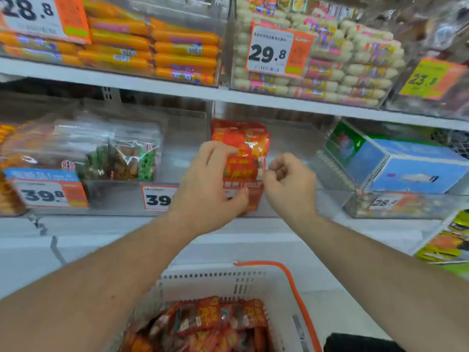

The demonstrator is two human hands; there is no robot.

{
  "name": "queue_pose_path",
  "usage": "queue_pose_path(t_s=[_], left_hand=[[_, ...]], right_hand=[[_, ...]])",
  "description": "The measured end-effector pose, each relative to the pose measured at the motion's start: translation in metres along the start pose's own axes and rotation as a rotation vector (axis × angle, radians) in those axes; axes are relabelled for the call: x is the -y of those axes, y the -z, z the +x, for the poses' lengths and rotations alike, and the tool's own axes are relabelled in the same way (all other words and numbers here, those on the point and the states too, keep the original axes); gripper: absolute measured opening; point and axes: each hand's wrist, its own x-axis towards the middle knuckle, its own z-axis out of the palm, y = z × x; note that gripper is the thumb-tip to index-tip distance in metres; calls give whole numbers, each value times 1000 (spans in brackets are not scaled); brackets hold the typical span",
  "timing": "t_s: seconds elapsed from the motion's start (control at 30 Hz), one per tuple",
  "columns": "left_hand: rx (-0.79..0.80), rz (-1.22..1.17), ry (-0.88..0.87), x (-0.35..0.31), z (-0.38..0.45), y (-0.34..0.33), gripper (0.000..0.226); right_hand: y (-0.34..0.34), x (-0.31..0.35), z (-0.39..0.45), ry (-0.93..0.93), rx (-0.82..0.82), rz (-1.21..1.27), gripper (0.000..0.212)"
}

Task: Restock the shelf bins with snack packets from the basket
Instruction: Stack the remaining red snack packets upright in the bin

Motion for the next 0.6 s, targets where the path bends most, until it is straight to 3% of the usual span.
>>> queue_pose_path(t_s=[0.07,0.17,0.23,0.3,0.43,0.53,0.6], left_hand=[[214,-5,57,-7,-36,-1,60],[663,52,258,-2,-87,-6,61],[866,91,334,5,-109,-10,59],[951,103,382,10,-126,-13,51],[1010,102,414,17,-149,-16,22],[1028,104,449,24,-155,-23,32],[1035,146,468,29,-156,-27,36]], right_hand=[[-5,-9,-31,-35,84,27,6],[-26,-35,-82,-135,287,-26,19],[-43,-52,-112,-193,463,-104,13],[-59,-69,-139,-256,661,-200,6],[-80,-100,-199,-358,956,-348,16],[-92,-121,-242,-524,1088,-331,27],[-99,-131,-261,-732,1067,-247,26]])
